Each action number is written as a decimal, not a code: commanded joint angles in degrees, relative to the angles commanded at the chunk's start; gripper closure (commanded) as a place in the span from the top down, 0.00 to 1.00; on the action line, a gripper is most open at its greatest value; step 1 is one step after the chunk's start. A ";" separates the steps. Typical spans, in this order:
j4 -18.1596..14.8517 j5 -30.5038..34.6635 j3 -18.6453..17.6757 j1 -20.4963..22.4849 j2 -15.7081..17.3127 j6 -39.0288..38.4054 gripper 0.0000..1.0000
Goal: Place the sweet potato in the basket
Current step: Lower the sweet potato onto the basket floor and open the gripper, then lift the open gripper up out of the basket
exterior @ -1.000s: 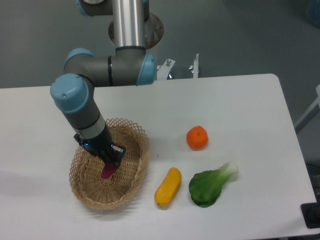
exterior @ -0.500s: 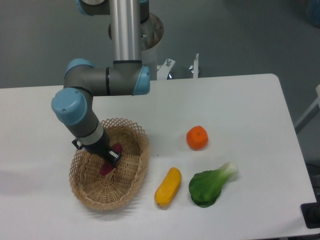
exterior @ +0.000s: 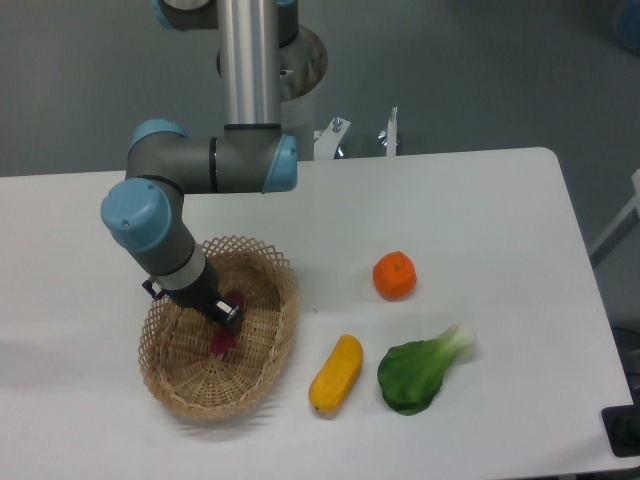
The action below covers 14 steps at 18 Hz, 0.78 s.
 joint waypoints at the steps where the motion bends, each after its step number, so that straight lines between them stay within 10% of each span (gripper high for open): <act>1: 0.17 -0.35 1.31 0.17 0.35 -0.17 1.00; 9: 0.00 -0.35 7.83 5.61 3.69 -6.33 1.00; 14: -1.05 -0.61 8.89 13.43 6.59 4.11 1.00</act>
